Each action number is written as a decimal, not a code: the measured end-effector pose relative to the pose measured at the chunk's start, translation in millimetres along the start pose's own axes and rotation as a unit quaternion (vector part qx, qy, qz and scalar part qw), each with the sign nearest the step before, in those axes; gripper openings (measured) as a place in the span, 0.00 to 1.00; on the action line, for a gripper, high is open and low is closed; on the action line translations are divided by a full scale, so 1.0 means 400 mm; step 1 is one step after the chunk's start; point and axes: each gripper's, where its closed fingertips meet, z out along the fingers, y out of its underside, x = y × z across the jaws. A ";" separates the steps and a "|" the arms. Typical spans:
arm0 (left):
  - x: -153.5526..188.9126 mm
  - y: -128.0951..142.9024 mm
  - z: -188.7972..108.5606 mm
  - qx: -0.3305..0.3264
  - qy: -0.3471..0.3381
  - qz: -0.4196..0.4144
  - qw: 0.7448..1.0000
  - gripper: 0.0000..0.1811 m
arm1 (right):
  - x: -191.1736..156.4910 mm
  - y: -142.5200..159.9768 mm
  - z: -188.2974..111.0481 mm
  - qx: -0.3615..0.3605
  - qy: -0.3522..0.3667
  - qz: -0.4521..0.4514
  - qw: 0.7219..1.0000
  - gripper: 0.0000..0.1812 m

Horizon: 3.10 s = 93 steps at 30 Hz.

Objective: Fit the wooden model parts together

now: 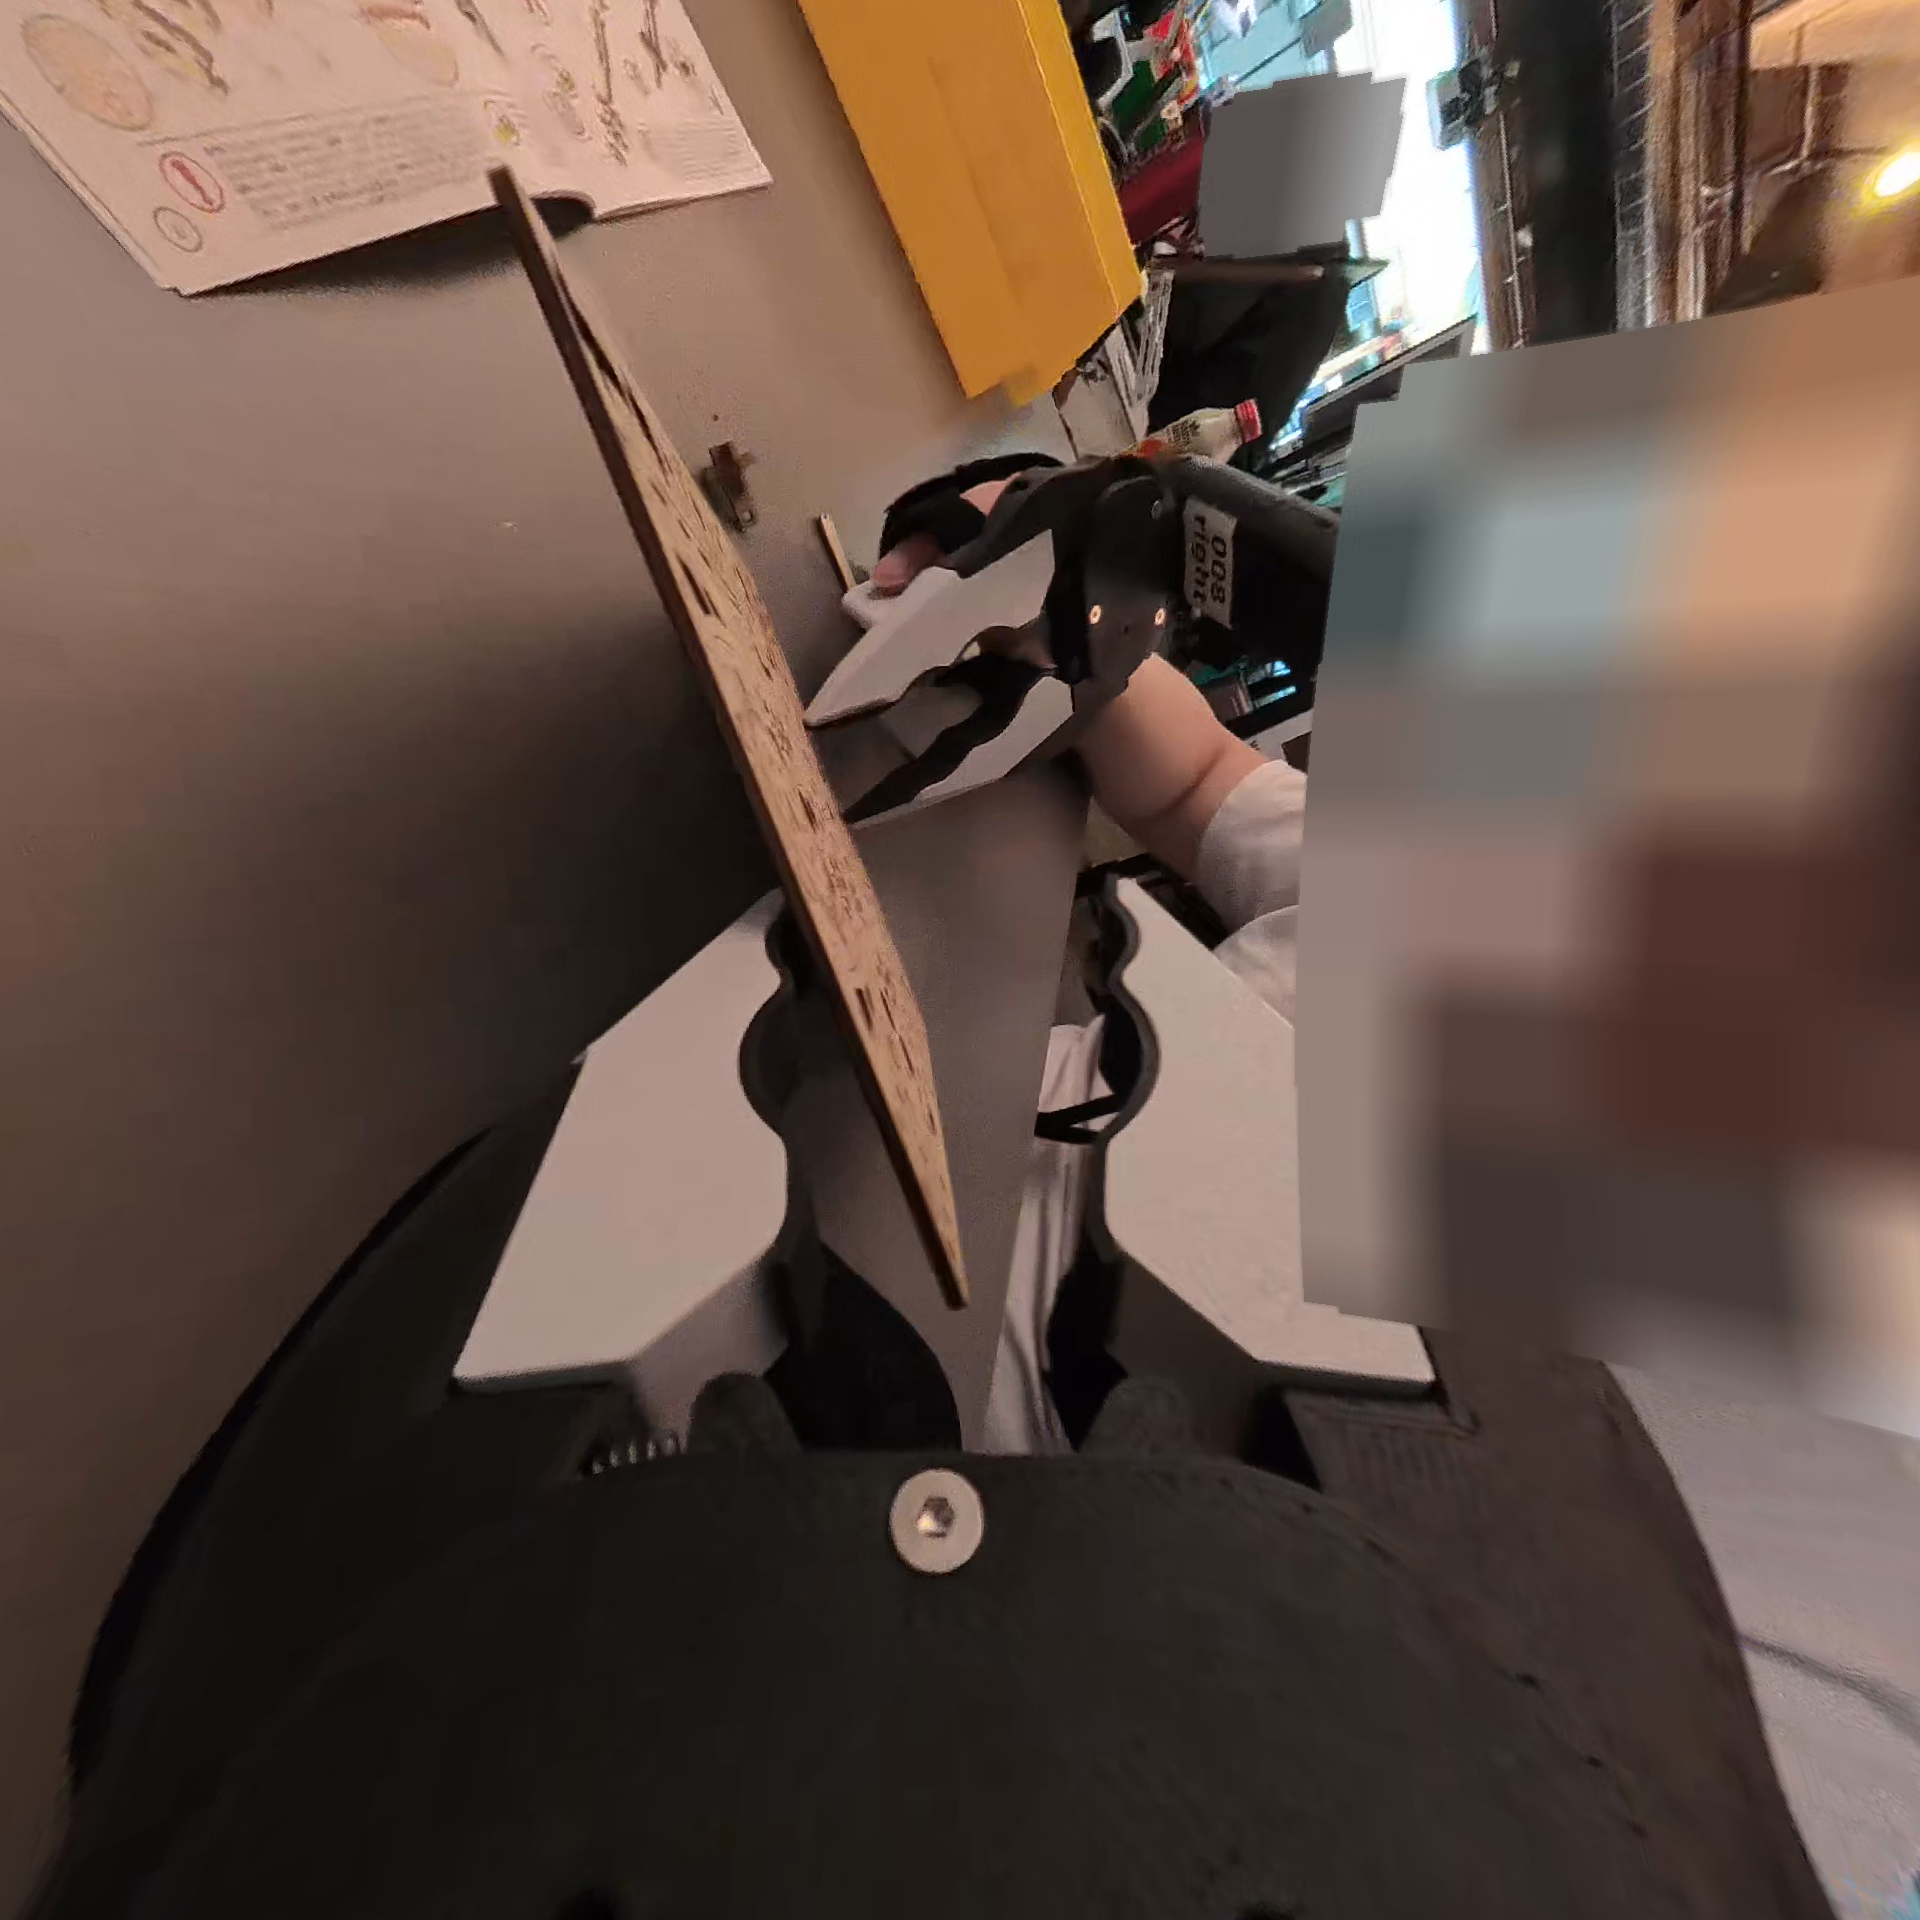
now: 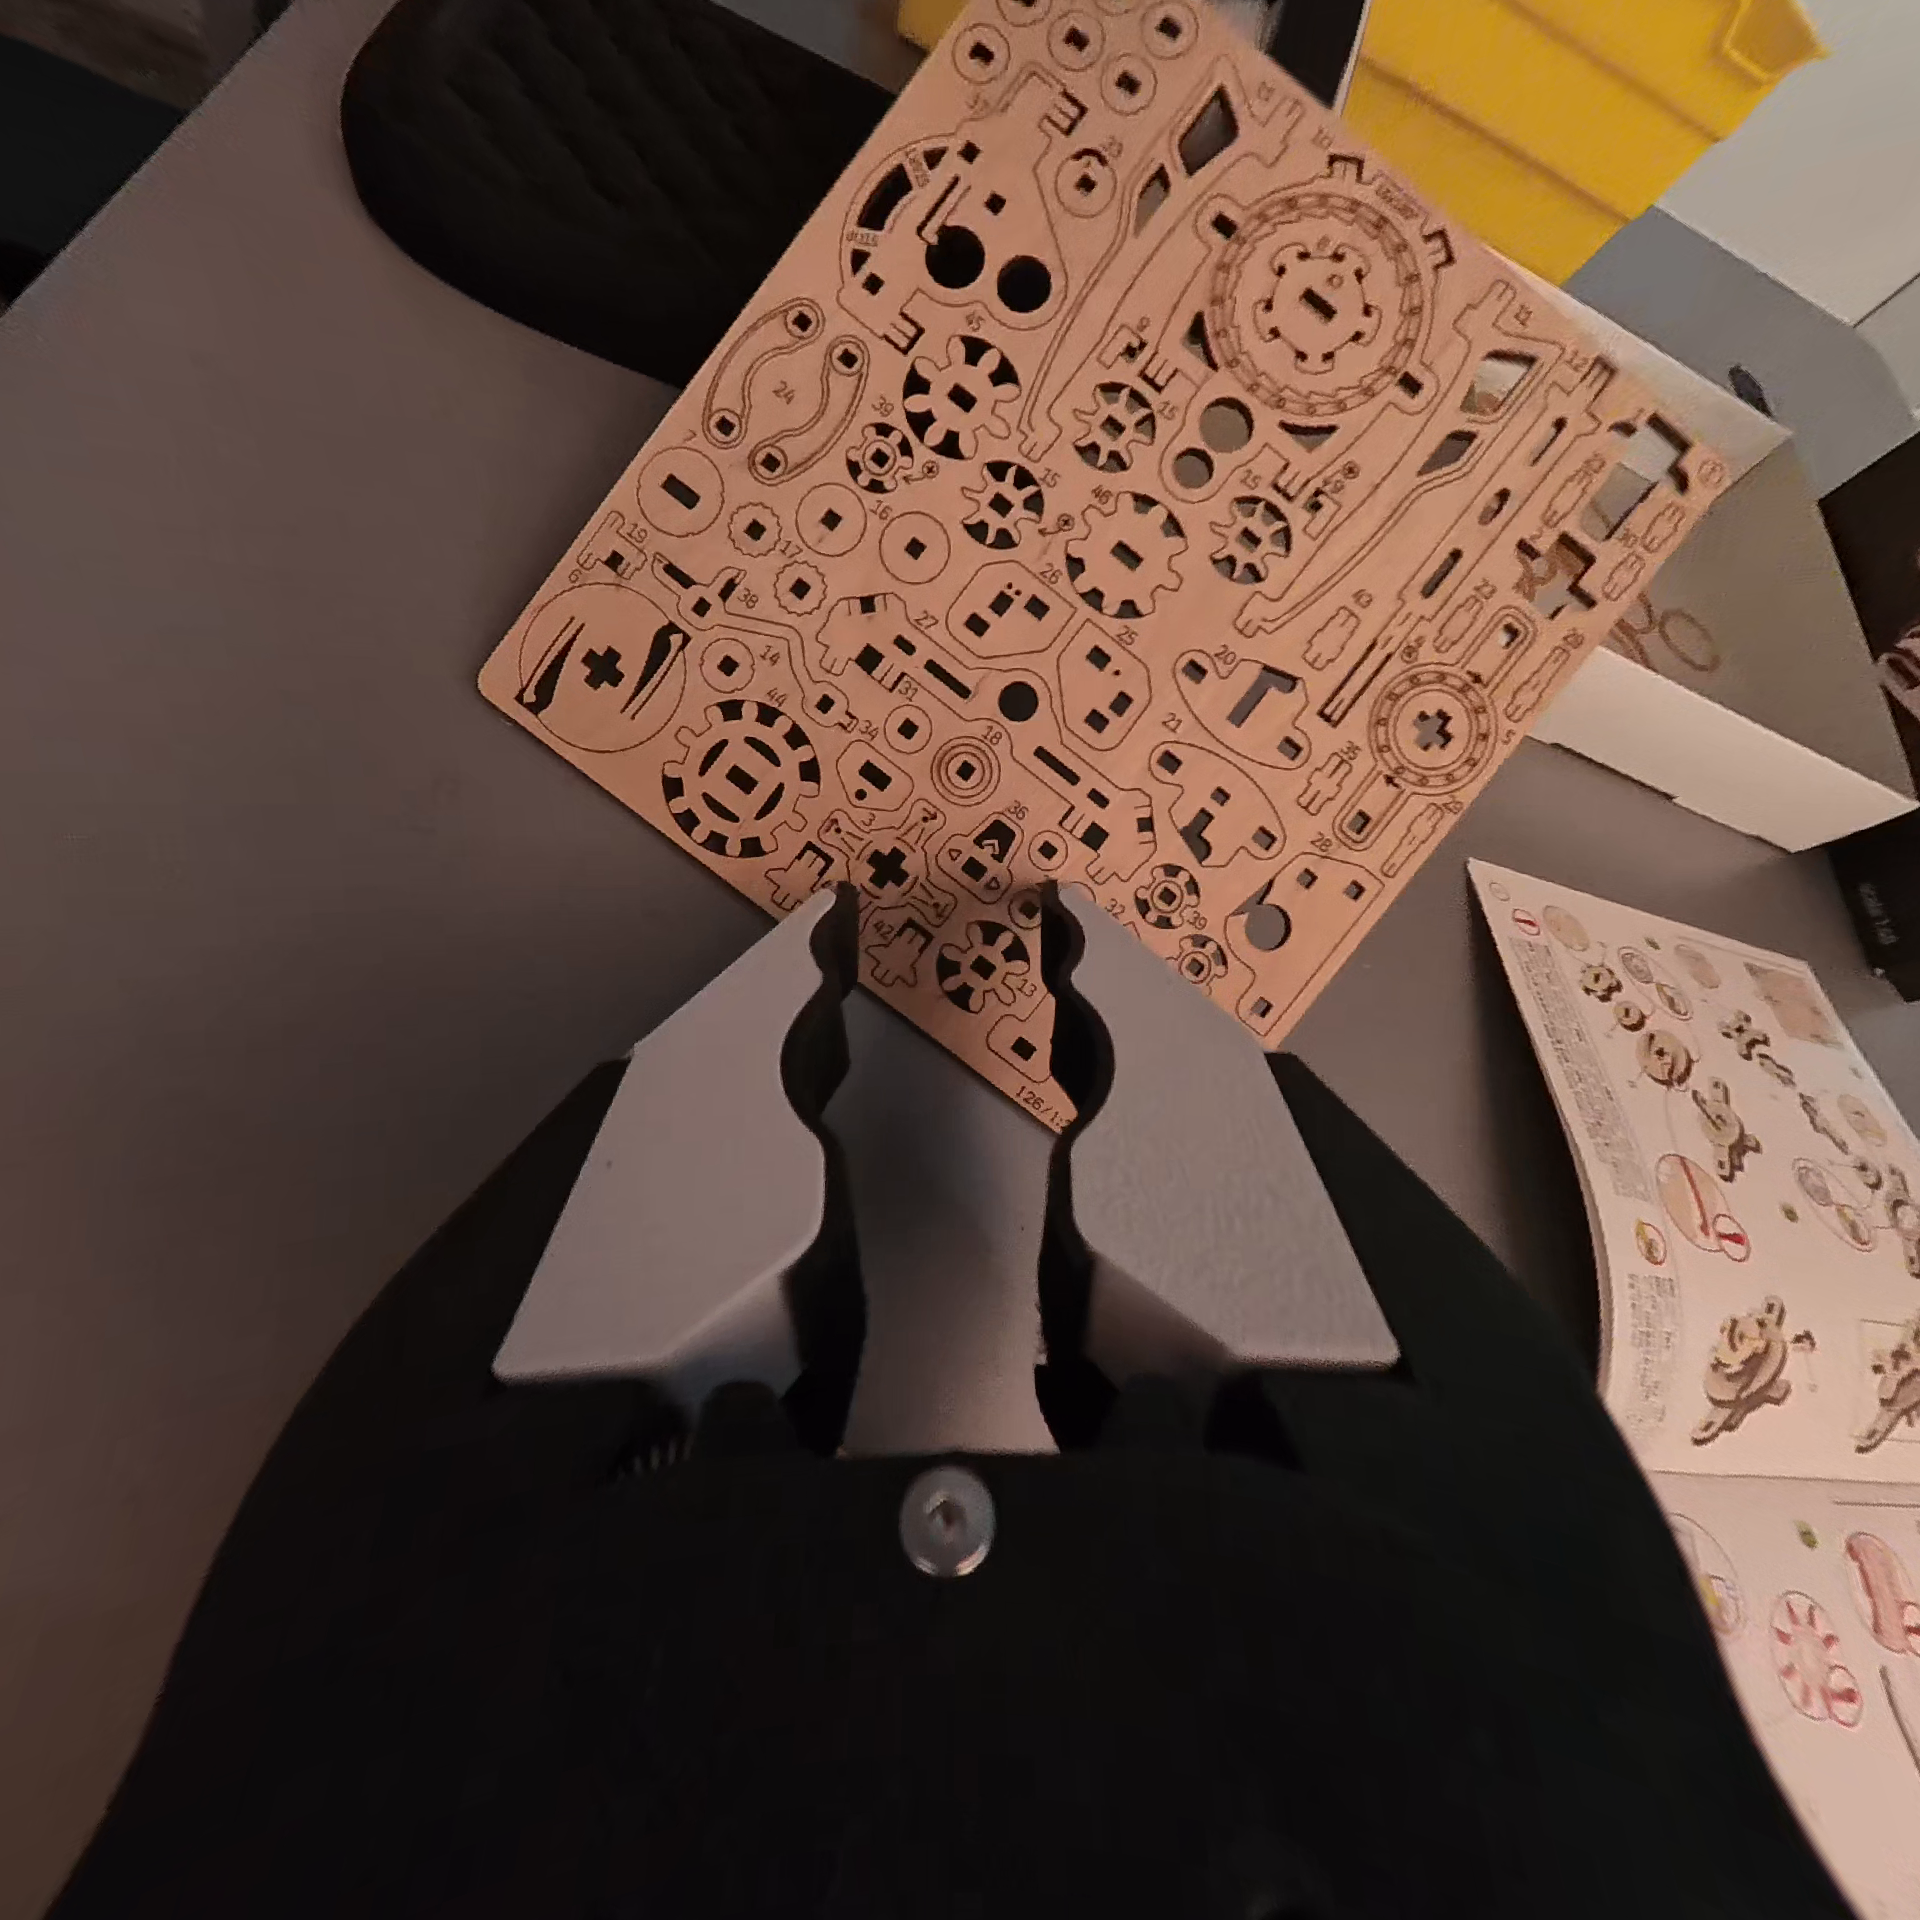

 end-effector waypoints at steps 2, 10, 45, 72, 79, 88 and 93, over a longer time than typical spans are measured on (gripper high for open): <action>0.002 0.004 0.007 -0.002 -0.007 0.003 1.000 0.15 | 0.005 -0.001 -0.002 0.003 0.003 0.004 1.000 0.19; -0.039 0.004 0.002 -0.015 -0.084 0.003 0.996 0.01 | 0.080 -0.026 -0.053 0.049 0.037 0.102 0.993 0.24; -0.007 -0.040 0.027 0.044 -0.062 0.145 0.987 0.27 | 0.129 -0.077 -0.172 0.234 -0.170 0.362 0.886 0.03; -0.030 -0.035 0.131 0.046 -0.001 0.132 0.990 0.01 | 0.201 -0.048 -0.195 0.205 -0.036 0.300 0.931 0.23; -0.028 -0.045 0.076 0.101 -0.056 0.182 0.976 0.01 | 0.152 0.091 -0.302 -0.027 0.192 0.512 0.837 0.13; 0.001 -0.024 0.081 0.113 -0.073 0.223 0.966 0.01 | 0.030 0.222 -0.231 -0.310 0.223 0.588 0.713 0.19; 0.016 -0.011 0.095 0.103 -0.067 0.232 0.965 0.01 | 0.016 0.234 -0.219 -0.368 0.240 0.588 0.679 0.18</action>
